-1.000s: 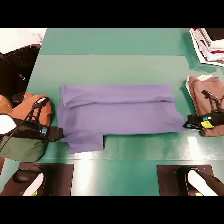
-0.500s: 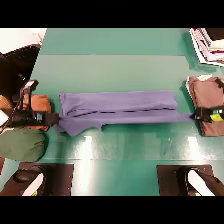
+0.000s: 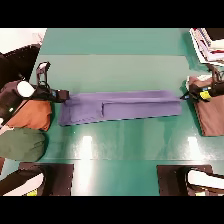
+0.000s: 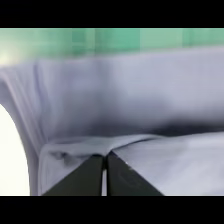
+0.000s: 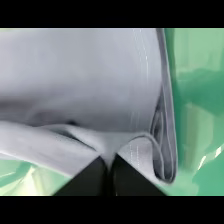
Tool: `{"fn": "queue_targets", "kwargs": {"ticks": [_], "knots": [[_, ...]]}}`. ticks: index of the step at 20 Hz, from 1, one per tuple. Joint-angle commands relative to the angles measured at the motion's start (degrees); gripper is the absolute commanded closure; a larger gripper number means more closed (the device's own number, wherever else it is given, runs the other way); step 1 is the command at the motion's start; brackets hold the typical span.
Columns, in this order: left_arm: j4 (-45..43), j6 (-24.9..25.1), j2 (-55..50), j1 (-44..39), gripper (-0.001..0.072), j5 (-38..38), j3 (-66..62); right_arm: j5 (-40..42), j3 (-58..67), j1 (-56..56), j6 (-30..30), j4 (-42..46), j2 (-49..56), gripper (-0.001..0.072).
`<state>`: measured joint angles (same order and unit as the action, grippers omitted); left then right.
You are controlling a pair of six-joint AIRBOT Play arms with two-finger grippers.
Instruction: Fold the shirts.
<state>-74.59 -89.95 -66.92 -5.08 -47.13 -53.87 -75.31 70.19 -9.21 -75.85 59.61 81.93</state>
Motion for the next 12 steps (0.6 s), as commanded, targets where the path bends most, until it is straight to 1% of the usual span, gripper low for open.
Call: {"fn": "queue_targets", "kwargs": {"ticks": [1,2,3,6,7,8,9,10,11,12], "knots": [[0.17,-0.11,-4.22,0.07,0.0504,2.78,-2.89,0.74,5.99,2.01,0.04,-1.51,6.56,0.0284],[0.24,-0.11,-4.20,0.07,0.0199,2.29,-3.54,0.72,7.76,2.23,0.04,-1.46,7.37,0.0237],[0.22,-0.09,-4.20,0.07,0.0081,1.25,-4.39,0.72,9.03,2.23,0.07,-1.46,7.61,0.0237],[0.20,-0.04,-4.20,0.07,0.0087,-4.42,-8.20,-0.26,9.05,0.02,1.18,-1.16,6.43,0.0237],[0.26,-0.04,-4.20,0.07,0.0138,-6.01,-9.03,-0.61,7.48,-1.20,1.97,-1.14,5.84,0.0237],[0.48,-0.04,-4.20,0.07,0.0406,-7.21,-9.46,-1.29,5.38,-2.86,2.75,-1.18,5.44,0.0233],[1.09,-0.04,-4.20,0.04,0.0628,-7.52,-9.44,-1.92,3.26,-4.50,2.95,-1.49,5.46,0.0187],[1.66,-0.02,-4.22,0.04,0.0678,-7.69,-9.44,-1.92,0.66,-6.12,3.10,-1.88,5.53,0.0101],[3.15,-0.02,-4.22,0.04,0.0684,-7.76,-9.44,-1.57,-1.51,-7.23,4.17,-2.84,5.86,0.0078],[4.85,0.00,-4.22,0.04,0.0683,-7.69,-9.44,-1.53,-3.30,-8.13,6.54,-5.29,6.69,0.0078]]}}
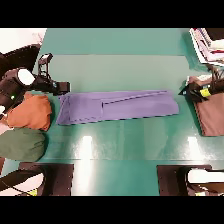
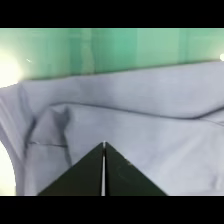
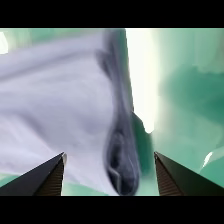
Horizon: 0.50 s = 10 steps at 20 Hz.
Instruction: Fold the shirts.
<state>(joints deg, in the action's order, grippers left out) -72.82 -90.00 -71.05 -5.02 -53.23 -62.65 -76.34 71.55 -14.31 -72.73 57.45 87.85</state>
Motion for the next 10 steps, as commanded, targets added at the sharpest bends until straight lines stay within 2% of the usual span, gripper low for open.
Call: {"fn": "queue_targets", "kwargs": {"ticks": [1,5,7,10], "knots": [[5.31,0.39,-0.09,-0.02,0.0683,-1.31,-0.66,-0.37,-5.99,-3.39,4.72,-5.38,1.90,0.0079],[8.28,0.42,-0.15,-1.62,0.0683,-1.86,-0.63,-0.83,-4.94,-0.42,5.79,-10.80,7.52,0.0082],[8.46,0.28,-0.66,-4.42,0.0684,-1.40,-0.61,-0.83,-3.10,2.80,5.86,-11.34,9.49,0.0123],[8.68,-1.68,-4.22,-8.98,0.0685,-0.11,-0.70,-0.98,0.09,6.62,6.49,-11.26,10.69,0.0541]]}}
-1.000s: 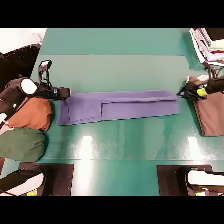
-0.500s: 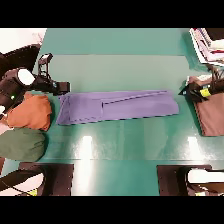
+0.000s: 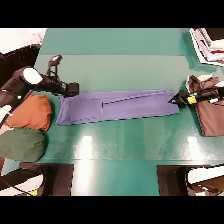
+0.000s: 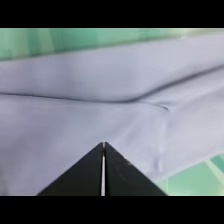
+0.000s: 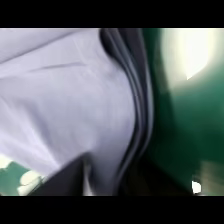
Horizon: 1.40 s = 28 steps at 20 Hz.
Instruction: Fold the shirts.
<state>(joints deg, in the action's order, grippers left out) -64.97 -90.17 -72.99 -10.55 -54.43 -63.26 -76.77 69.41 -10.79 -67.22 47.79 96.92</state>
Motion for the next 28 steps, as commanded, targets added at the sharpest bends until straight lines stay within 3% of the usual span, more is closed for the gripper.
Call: {"fn": "queue_targets", "kwargs": {"ticks": [1,6,14,23,28], "knots": [[1.31,-1.55,-3.85,-4.72,0.0685,2.25,-0.13,-1.86,3.93,3.91,1.70,-1.64,1.57,0.0668],[5.22,-1.36,-14.67,-11.34,0.0685,4.68,-7.26,-8.50,14.82,6.95,1.60,-1.81,-2.32,0.0695],[6.47,-1.33,-29.64,-20.28,0.0685,3.54,-22.64,-6.08,26.99,21.70,-3.13,-1.81,-11.15,0.0695],[-1.31,-0.90,-30.18,-20.22,0.0685,-2.27,-23.17,-4.11,33.83,32.57,-4.52,-1.81,-11.19,0.0695],[-5.99,-0.83,-23.28,-15.04,0.0685,-3.39,-23.17,1.05,33.77,37.40,-4.24,-6.95,-10.71,0.0694]]}}
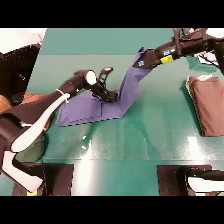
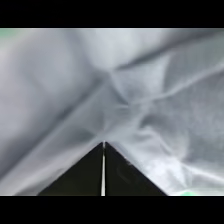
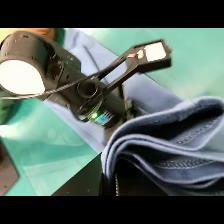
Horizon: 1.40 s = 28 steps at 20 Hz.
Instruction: Fold the shirts.
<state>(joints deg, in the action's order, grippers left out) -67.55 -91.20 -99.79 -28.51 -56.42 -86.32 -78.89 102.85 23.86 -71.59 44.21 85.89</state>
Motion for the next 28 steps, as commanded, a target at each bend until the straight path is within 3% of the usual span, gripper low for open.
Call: {"fn": "queue_targets", "kwargs": {"ticks": [1,4,8,9,11,12,15,17,18,22,26,28], "knots": [[-4.72,0.33,6.19,5.73,0.0684,-2.23,-0.11,4.68,0.31,4.37,0.17,-4.83,0.90,0.0694],[-7.30,2.32,15.23,15.37,0.0684,-4.50,-0.11,10.14,0.33,10.84,2.64,-10.32,4.61,0.0694],[-8.61,3.82,26.29,27.67,0.0684,-4.55,-0.11,23.87,0.39,21.97,8.76,-16.70,13.51,0.0688],[-8.76,3.80,28.26,30.18,0.0684,-4.59,-0.09,26.60,0.39,24.17,9.77,-16.72,15.72,0.0633],[-8.72,3.78,30.77,34.03,0.0683,-4.92,-0.09,27.15,3.30,27.43,14.36,-16.68,20.48,0.0352],[-8.74,3.78,31.23,35.23,0.0684,-5.27,-0.07,25.77,5.99,28.33,15.02,-16.52,22.69,0.0315],[-8.72,3.85,31.50,36.48,0.0684,-8.31,0.00,16.00,12.85,27.21,13.62,-9.07,25.40,0.0335],[-8.55,3.82,31.52,36.48,0.0684,-9.20,0.07,10.54,13.00,24.24,9.14,-2.43,24.15,0.0413],[-8.55,3.82,31.52,36.48,0.0684,-9.55,0.07,8.85,11.15,22.21,8.13,0.28,22.73,0.0413],[-8.48,3.82,31.52,36.48,0.0683,-10.75,0.09,6.93,-3.30,12.41,2.58,4.42,15.91,0.0413],[-7.10,3.82,31.50,36.48,0.0683,-10.84,0.09,11.41,-20.09,3.69,-1.90,2.99,10.23,0.0399],[-5.75,3.80,31.50,36.46,0.0684,-10.49,0.09,14.12,-25.35,1.66,-1.90,-2.08,10.16,0.0155]]}}
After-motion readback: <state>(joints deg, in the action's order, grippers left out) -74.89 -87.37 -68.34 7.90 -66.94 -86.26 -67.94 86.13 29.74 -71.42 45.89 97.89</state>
